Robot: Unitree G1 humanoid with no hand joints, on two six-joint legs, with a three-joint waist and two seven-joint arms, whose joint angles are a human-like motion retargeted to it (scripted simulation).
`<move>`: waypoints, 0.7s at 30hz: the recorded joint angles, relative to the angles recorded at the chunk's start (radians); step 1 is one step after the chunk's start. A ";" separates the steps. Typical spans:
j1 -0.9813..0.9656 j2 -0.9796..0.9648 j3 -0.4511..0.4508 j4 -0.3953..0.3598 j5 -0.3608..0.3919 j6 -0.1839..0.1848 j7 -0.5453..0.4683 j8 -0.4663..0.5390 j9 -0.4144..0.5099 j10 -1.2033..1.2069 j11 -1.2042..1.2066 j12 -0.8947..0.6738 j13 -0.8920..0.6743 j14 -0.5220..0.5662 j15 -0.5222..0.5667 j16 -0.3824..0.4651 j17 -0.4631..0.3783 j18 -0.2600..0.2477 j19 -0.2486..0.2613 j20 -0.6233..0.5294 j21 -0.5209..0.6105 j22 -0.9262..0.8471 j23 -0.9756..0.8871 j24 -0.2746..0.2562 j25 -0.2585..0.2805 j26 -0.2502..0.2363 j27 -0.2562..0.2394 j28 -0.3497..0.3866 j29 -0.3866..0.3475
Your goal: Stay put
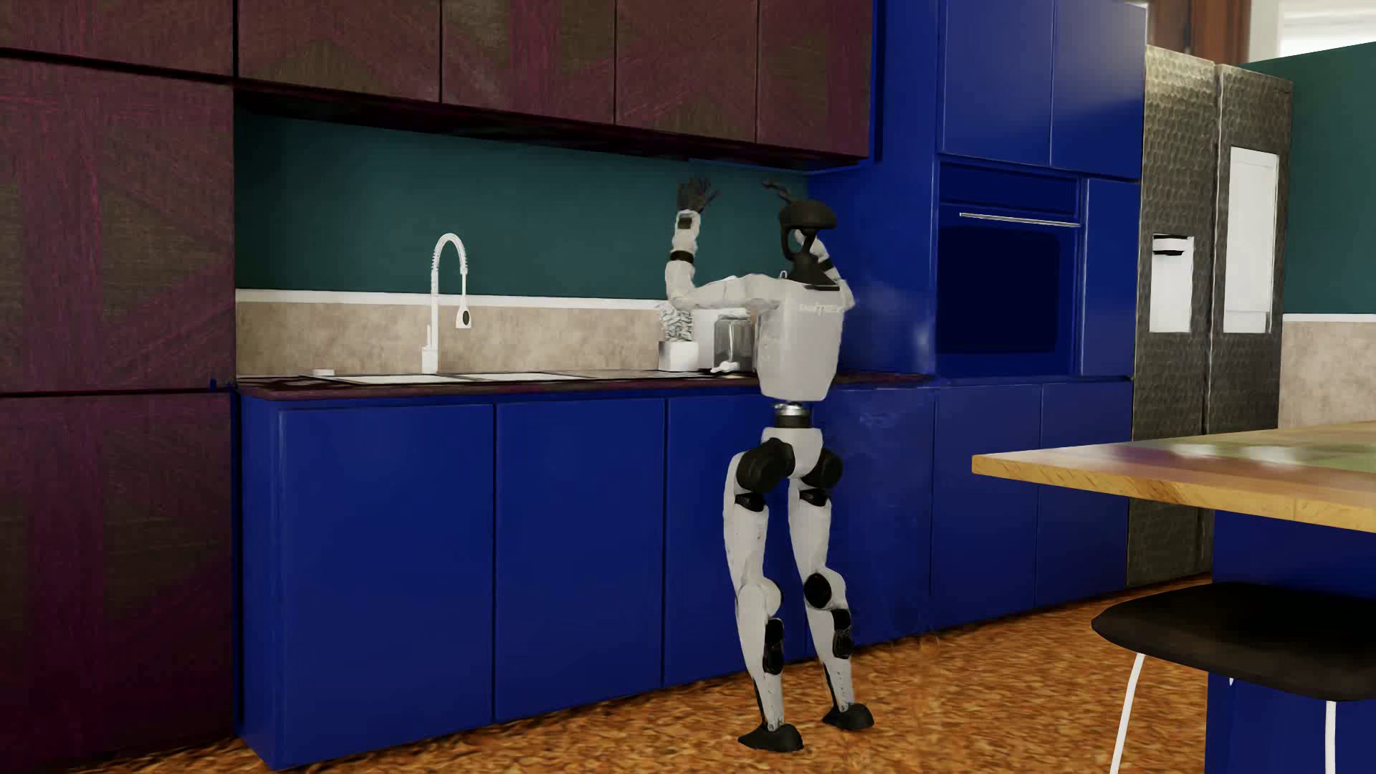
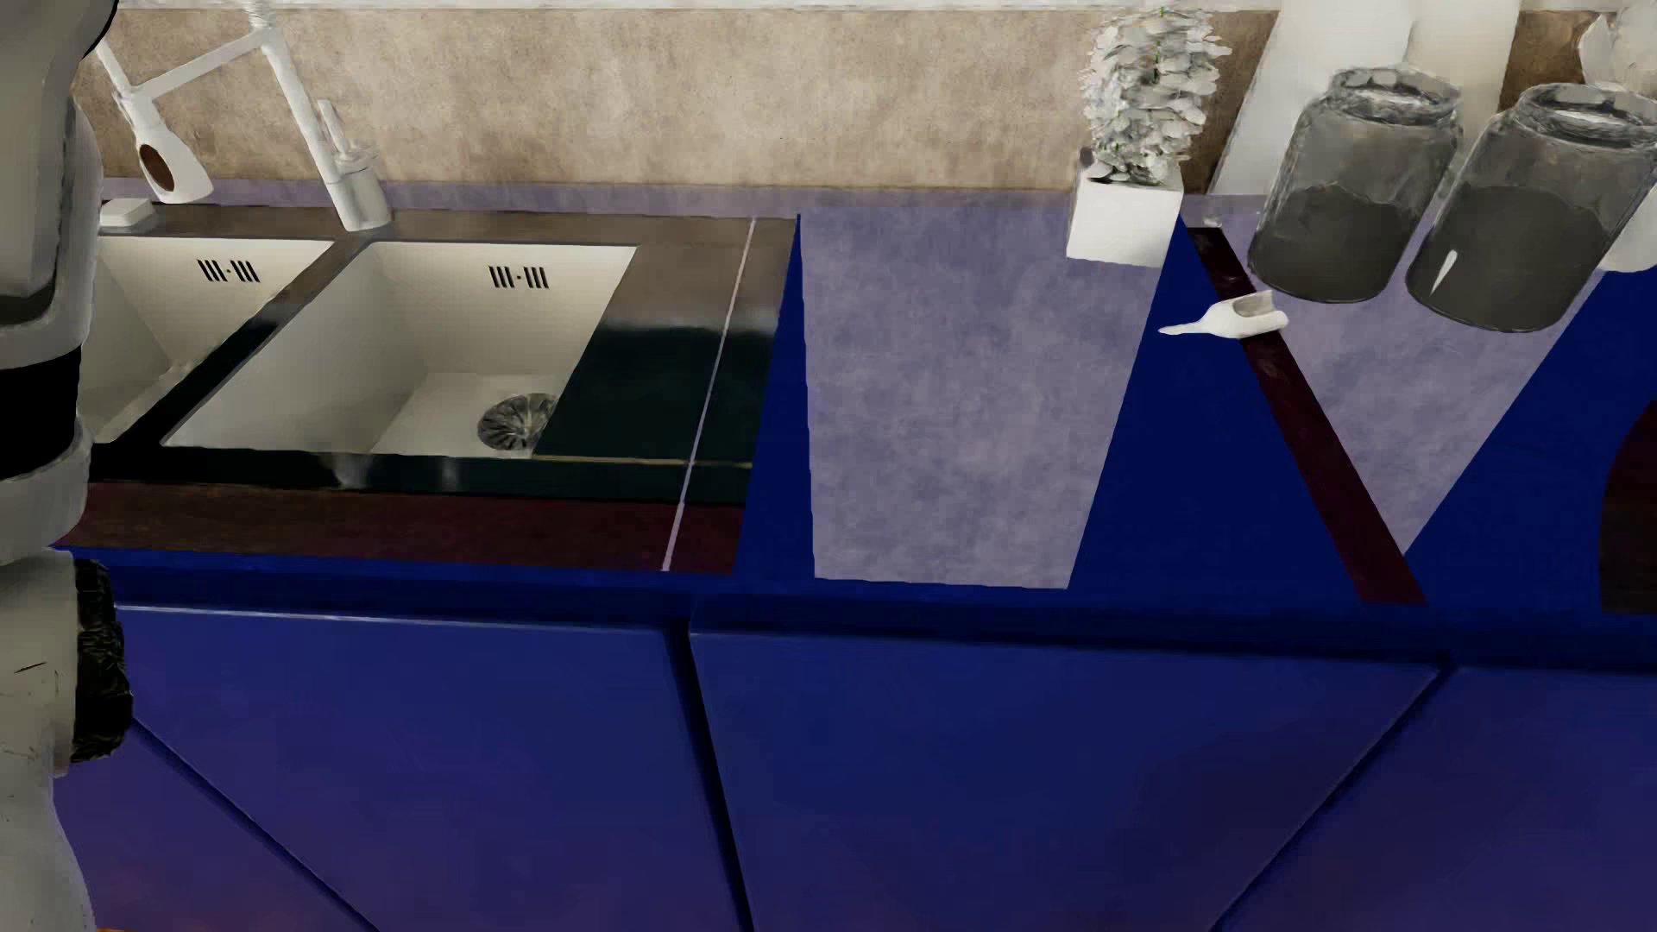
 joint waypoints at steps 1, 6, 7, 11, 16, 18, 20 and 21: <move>0.000 0.000 0.002 -0.001 -0.002 0.001 0.000 0.000 0.001 0.001 0.000 0.056 0.058 -0.001 0.002 -0.021 0.014 0.000 0.000 0.026 -0.028 -0.023 -0.024 0.000 0.000 0.000 0.000 0.000 0.000; -0.002 -0.004 -0.006 -0.001 -0.009 0.001 0.000 0.000 0.006 0.002 -0.002 0.306 0.319 -0.009 0.016 -0.137 0.124 0.000 0.000 0.138 -0.156 -0.107 -0.126 0.000 0.000 0.000 0.000 0.000 0.000; -0.001 -0.002 -0.010 -0.001 -0.009 0.000 0.000 0.000 0.006 0.006 -0.002 0.355 0.370 -0.013 0.017 -0.158 0.149 0.000 0.000 0.161 -0.182 -0.118 -0.138 0.000 0.000 0.000 0.000 0.000 0.000; -0.002 -0.007 -0.013 -0.005 -0.018 0.003 0.000 0.000 0.005 0.007 -0.002 0.522 0.531 -0.017 0.030 -0.261 0.247 0.000 0.000 0.206 -0.286 -0.155 -0.160 0.000 0.000 0.000 0.000 0.000 0.000; 0.002 -0.005 -0.019 -0.009 -0.026 0.005 0.000 0.000 -0.002 0.017 -0.001 0.721 0.726 -0.032 0.053 -0.350 0.336 0.000 0.000 0.175 -0.314 -0.216 -0.197 0.000 0.000 0.000 0.000 0.000 0.000; 0.007 -0.002 -0.020 -0.009 -0.027 0.006 0.000 0.000 -0.006 0.011 0.001 0.807 0.809 -0.031 0.050 -0.370 0.359 0.000 0.000 0.162 -0.297 -0.240 -0.214 0.000 0.000 0.000 0.000 0.000 0.000; 0.008 -0.002 -0.016 -0.008 -0.027 0.007 0.000 0.000 -0.008 0.011 0.001 0.892 0.889 -0.032 0.047 -0.382 0.382 0.000 0.000 0.141 -0.266 -0.274 -0.242 0.000 0.000 0.000 0.000 0.000 0.000; 0.007 -0.001 -0.013 -0.009 -0.027 0.009 0.000 0.000 -0.011 0.017 0.000 0.930 0.932 -0.035 0.045 -0.391 0.394 0.000 0.000 0.122 -0.255 -0.289 -0.254 0.000 0.000 0.000 0.000 0.000 0.000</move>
